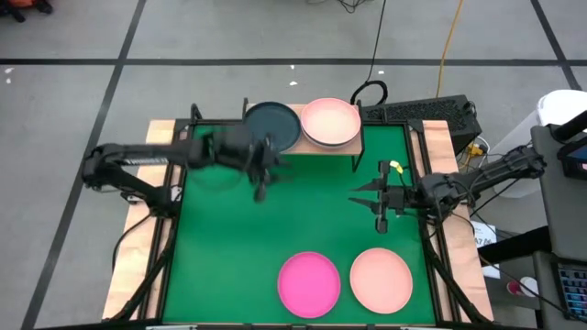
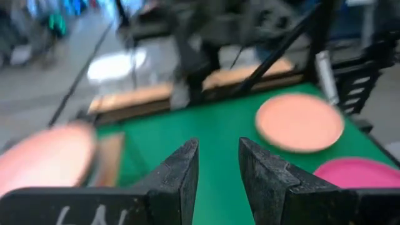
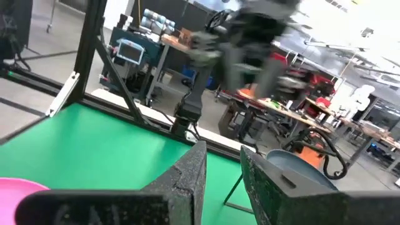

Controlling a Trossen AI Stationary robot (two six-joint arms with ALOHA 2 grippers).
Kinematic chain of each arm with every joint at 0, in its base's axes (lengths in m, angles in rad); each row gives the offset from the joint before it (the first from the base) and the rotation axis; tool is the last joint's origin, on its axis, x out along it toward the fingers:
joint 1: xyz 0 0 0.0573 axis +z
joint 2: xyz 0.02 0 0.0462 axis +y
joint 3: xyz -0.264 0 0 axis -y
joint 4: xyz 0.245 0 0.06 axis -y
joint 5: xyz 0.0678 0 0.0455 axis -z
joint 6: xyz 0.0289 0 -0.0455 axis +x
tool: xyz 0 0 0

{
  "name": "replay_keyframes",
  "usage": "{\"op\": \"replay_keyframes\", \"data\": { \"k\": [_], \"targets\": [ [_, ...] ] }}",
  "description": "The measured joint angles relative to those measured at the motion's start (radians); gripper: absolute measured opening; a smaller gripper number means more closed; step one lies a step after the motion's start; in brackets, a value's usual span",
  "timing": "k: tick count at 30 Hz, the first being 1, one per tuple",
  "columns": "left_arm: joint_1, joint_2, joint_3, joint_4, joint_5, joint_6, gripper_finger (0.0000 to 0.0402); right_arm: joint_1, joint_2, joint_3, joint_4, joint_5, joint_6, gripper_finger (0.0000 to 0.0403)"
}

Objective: Place and stack plates onto a shelf
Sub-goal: Stack the light orange plate on top of the black plate on the shelf

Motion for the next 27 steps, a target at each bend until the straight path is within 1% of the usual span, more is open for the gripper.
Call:
{"op": "replay_keyframes", "data": {
  "k": [2,5,6,8,11,14,16,19,24,27],
  "targets": [
    [-0.079,0.000,-0.089,0.159,-0.044,0.020,0.0120,0.004,-0.009,0.000,-0.013,0.001,0.019,0.0084],
    [-0.170,0.034,-0.198,0.407,-0.139,0.058,0.0120,0.004,-0.020,0.000,-0.064,0.008,0.073,0.0084],
    [-0.191,0.046,-0.230,0.454,-0.162,0.064,0.0120,0.004,-0.021,0.000,-0.083,0.025,0.092,0.0084],
    [-0.220,0.096,-0.261,0.567,-0.172,0.067,0.0120,0.004,-0.021,0.001,-0.130,0.054,0.129,0.0084],
    [-0.243,0.175,-0.271,0.614,-0.174,0.051,0.0120,0.004,-0.015,0.002,-0.189,0.049,0.185,0.0084],
    [-0.255,0.268,-0.268,0.660,-0.178,0.045,0.0120,0.004,-0.001,0.037,-0.342,0.037,0.278,0.0084],
    [-0.260,0.323,-0.267,0.735,-0.179,0.044,0.0120,0.004,0.017,0.081,-0.486,-0.020,0.380,0.0084],
    [-0.259,0.371,-0.267,0.794,-0.179,0.039,0.0120,0.004,0.073,0.139,-0.669,-0.143,0.541,0.0084],
    [-0.262,0.424,-0.266,0.882,-0.161,-0.007,0.0120,0.005,0.207,0.150,-0.836,-0.392,0.760,0.0084],
    [-0.280,0.446,-0.266,0.895,-0.160,-0.013,0.0120,0.009,0.306,0.149,-0.920,-0.507,0.831,0.0084]
  ]
}}
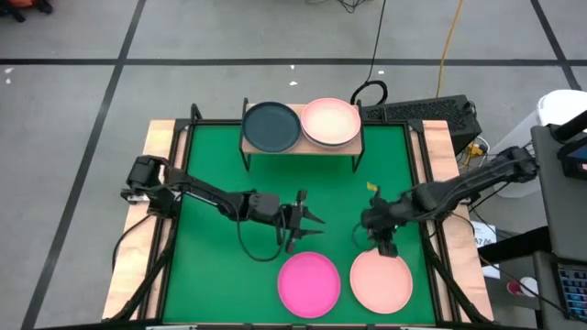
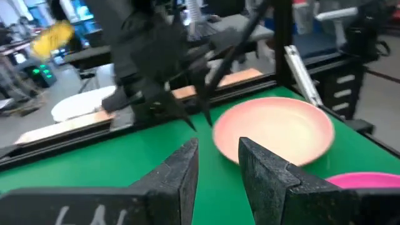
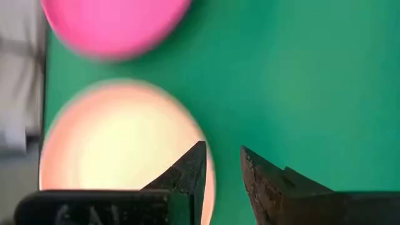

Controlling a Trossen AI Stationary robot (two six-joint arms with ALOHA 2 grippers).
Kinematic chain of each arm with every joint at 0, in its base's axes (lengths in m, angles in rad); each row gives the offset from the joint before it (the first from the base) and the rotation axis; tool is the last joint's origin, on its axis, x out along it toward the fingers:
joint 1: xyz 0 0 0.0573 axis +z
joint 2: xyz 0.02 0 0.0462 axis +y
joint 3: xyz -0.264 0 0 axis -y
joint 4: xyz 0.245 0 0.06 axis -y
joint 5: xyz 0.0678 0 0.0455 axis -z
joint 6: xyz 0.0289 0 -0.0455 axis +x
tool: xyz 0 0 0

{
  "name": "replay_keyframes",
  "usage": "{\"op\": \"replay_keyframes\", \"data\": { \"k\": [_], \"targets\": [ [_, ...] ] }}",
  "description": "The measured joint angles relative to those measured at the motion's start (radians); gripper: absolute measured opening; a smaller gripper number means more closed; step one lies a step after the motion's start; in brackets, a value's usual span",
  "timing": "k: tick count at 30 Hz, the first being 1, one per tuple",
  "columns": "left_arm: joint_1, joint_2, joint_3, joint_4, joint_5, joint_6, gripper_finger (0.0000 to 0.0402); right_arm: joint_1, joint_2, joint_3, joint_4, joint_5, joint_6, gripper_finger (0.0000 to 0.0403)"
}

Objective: Place and stack plates onto a shelf
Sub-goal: Stack the light orange plate on top of the black plate on the shelf

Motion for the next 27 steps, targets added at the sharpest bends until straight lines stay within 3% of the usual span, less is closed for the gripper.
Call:
{"op": "replay_keyframes", "data": {
  "k": [10,15,27],
  "targets": [
    [-0.058,0.038,0.000,-0.018,0.005,0.046,0.0120,0.009,0.181,-0.003,-0.003,-0.109,-0.032,0.0084],
    [-0.059,0.038,0.000,-0.030,0.005,0.039,0.0120,0.000,0.204,-0.071,0.129,-0.186,-0.031,0.0084],
    [-0.055,0.038,0.000,-0.036,0.005,0.032,0.0120,-0.008,0.204,-0.227,0.276,-0.208,0.015,0.0070]
  ]
}}
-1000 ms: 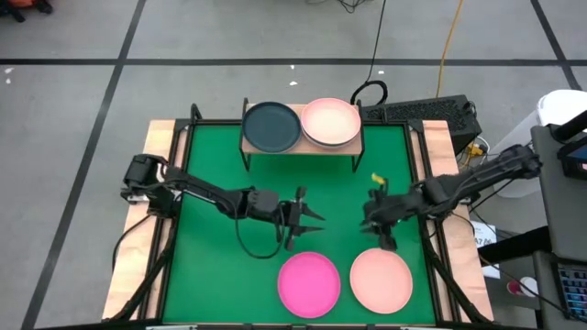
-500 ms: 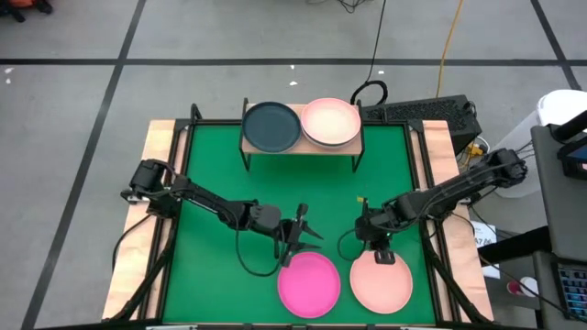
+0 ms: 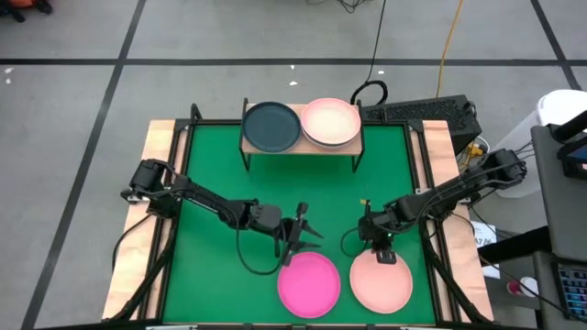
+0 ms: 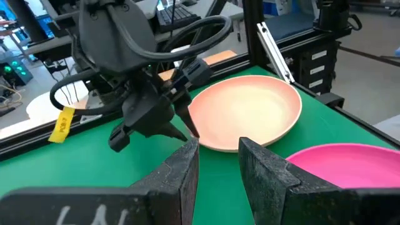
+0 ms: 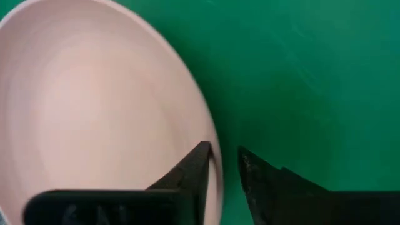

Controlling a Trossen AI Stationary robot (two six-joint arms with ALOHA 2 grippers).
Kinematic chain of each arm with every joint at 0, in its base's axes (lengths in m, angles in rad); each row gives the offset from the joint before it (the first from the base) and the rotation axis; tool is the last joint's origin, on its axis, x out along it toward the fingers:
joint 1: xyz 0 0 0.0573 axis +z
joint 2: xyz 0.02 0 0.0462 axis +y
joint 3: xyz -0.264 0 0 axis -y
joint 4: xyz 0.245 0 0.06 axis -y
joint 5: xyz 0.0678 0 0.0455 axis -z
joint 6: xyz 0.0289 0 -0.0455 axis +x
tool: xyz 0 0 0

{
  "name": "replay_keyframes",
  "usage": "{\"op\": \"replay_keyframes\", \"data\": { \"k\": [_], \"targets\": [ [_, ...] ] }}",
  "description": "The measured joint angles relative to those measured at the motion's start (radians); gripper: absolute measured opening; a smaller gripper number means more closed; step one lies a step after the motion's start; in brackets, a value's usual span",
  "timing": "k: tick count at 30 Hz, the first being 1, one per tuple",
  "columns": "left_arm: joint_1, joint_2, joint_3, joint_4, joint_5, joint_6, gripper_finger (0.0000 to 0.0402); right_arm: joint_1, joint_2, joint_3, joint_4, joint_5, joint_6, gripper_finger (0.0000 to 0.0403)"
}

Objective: Place and stack plates onto a shelf
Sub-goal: Stack the light orange plate on top of the black plate on the shelf

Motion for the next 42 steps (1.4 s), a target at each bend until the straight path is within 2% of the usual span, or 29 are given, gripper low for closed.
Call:
{"op": "replay_keyframes", "data": {
  "k": [5,9,12,16,18,21,25,29,31,34,38,42],
  "targets": [
    [0.001,-0.001,0.000,-0.018,-0.007,-0.002,0.0120,0.000,-0.015,-0.002,0.005,0.023,-0.048,0.0009],
    [0.002,-0.044,-0.001,-0.155,-0.048,-0.020,0.0120,-0.025,-0.081,-0.003,0.043,0.083,-0.059,0.0003],
    [0.016,-0.134,0.000,-0.313,-0.060,-0.042,0.0120,-0.063,-0.169,-0.003,0.098,0.152,-0.090,0.0002],
    [0.030,-0.253,-0.001,-0.473,-0.074,-0.082,0.0120,-0.155,-0.291,0.004,0.162,0.169,-0.157,0.0002],
    [0.025,-0.311,0.000,-0.529,-0.104,-0.082,0.0120,-0.207,-0.333,0.030,0.152,0.196,-0.192,0.0001],
    [0.011,-0.394,0.000,-0.663,-0.206,-0.073,0.0120,-0.284,-0.356,0.066,0.151,0.221,-0.253,0.0001],
    [0.002,-0.476,-0.005,-0.767,-0.320,-0.099,0.0120,-0.369,-0.333,0.111,0.267,0.211,-0.326,0.0001],
    [-0.017,-0.556,-0.097,-0.768,-0.341,-0.098,0.0120,-0.440,-0.270,0.161,0.398,0.208,-0.357,0.0001],
    [-0.021,-0.620,-0.185,-0.761,-0.400,-0.109,0.0120,-0.472,-0.232,0.194,0.439,0.210,-0.360,0.0001],
    [-0.014,-0.746,-0.300,-0.665,-0.456,-0.143,0.0120,-0.519,-0.176,0.256,0.447,0.209,-0.386,0.0001],
    [-0.016,-0.908,-0.409,-0.534,-0.454,-0.145,0.0120,-0.584,-0.094,0.347,0.466,0.207,-0.399,0.0000],
    [-0.016,-1.016,-0.481,-0.417,-0.456,-0.133,0.0120,-0.644,-0.011,0.442,0.526,0.207,-0.399,0.0000]
  ]
}}
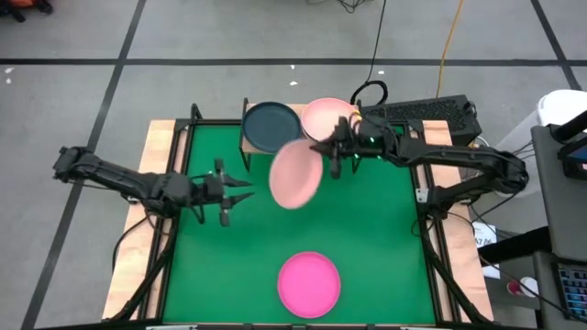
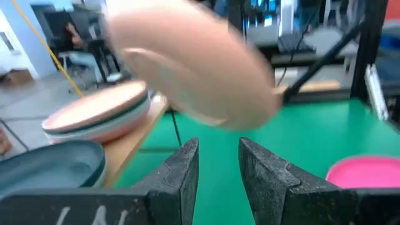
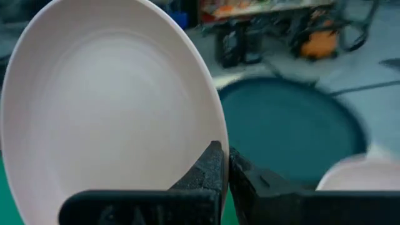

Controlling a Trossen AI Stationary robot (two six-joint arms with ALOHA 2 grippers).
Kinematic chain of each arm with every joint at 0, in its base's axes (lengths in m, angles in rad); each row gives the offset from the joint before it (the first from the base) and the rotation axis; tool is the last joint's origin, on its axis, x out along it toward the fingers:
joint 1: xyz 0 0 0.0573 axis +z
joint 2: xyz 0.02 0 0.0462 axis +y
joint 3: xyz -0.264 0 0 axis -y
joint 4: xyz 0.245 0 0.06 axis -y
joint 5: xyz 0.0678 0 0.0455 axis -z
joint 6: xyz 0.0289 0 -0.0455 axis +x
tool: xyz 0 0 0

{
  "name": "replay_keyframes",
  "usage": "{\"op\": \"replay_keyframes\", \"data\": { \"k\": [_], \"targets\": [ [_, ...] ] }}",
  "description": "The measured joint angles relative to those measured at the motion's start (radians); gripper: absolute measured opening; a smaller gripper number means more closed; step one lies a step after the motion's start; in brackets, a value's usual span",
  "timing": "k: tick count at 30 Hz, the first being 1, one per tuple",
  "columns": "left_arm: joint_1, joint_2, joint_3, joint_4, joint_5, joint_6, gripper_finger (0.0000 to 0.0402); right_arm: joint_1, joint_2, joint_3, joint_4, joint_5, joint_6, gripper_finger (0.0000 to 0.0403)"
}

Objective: Place and stack plates onto a shelf
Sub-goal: Stack the light orange plate on top of the black plate on the shelf

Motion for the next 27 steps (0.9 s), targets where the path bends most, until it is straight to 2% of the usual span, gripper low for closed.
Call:
{"op": "replay_keyframes", "data": {
  "k": [8,14,22,27],
  "targets": [
    [0.000,-0.045,-0.046,0.022,0.003,-0.002,0.0120,-0.122,0.174,0.159,0.135,0.004,0.039,0.0000],
    [0.000,-0.046,-0.046,0.028,0.003,-0.004,0.0120,-0.213,0.267,0.244,0.160,-0.027,0.129,0.0000],
    [0.000,-0.046,-0.046,0.047,-0.009,0.003,0.0120,-0.258,0.365,0.249,0.269,-0.025,0.195,0.0005],
    [0.000,-0.046,-0.046,0.045,-0.011,0.003,0.0120,-0.288,0.419,0.249,0.280,-0.023,0.236,0.0005]
  ]
}}
